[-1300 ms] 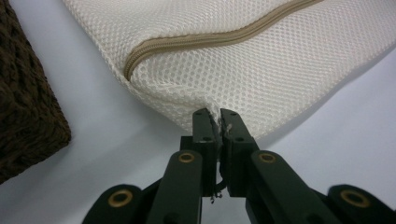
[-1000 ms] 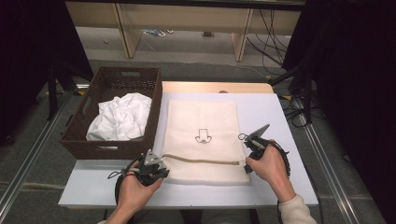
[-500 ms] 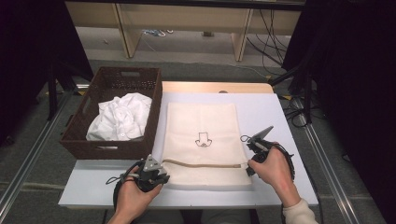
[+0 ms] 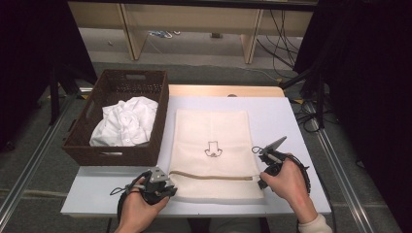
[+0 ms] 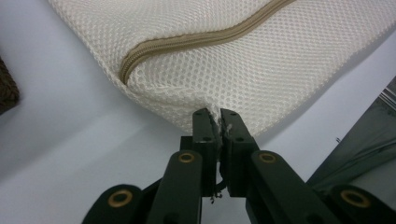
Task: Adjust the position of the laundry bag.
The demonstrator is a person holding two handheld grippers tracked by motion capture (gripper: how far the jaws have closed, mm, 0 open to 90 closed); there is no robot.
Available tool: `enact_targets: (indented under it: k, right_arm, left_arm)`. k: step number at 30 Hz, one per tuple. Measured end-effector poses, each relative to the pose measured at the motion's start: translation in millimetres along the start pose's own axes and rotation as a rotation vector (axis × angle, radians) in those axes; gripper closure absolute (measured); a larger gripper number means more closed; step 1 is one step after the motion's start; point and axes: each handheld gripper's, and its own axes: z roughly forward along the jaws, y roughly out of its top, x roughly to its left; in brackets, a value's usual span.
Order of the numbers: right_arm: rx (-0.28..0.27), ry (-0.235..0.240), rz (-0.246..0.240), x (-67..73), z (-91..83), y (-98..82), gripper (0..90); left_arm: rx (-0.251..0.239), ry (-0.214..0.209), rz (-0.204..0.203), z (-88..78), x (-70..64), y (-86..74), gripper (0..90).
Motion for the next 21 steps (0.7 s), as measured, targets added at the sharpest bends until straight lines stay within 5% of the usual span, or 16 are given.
enact_targets:
  k: [2, 7, 9, 15, 19, 20, 21]
  right_arm:
    - [0.027, 0.005, 0.014, 0.8, 0.5, -1.1, 86.6]
    - [-0.021, 0.004, -0.019, -2.0, 5.6, -4.5, 86.7]
    - [0.013, 0.006, -0.017, -1.5, 2.5, -5.4, 86.7]
    - [-0.015, -0.001, -0.025, -3.4, 4.8, -8.0, 86.6]
    - [0.047, 0.014, 0.010, -1.2, 1.8, -8.8, 86.4]
    - [0.025, 0.012, -0.049, -5.1, 4.0, -9.1, 86.3]
    - [0.025, 0.012, -0.049, -5.1, 4.0, -9.1, 86.3]
  left_arm:
    - [0.010, -0.006, -0.003, -0.1, -0.5, -1.5, 85.4]
    - [0.015, -0.012, 0.000, 0.5, -3.2, -3.7, 85.4]
    - [0.019, -0.015, 0.004, 0.6, -4.1, -4.2, 85.3]
    - [0.023, -0.010, 0.002, 0.5, -8.0, -5.4, 85.3]
    - [0.028, -0.023, 0.004, 0.4, -8.7, -6.8, 85.3]
    - [0.046, -0.036, 0.018, -1.1, -8.2, -6.5, 85.2]
    - [0.045, -0.031, 0.008, -0.3, -8.7, -7.0, 85.2]
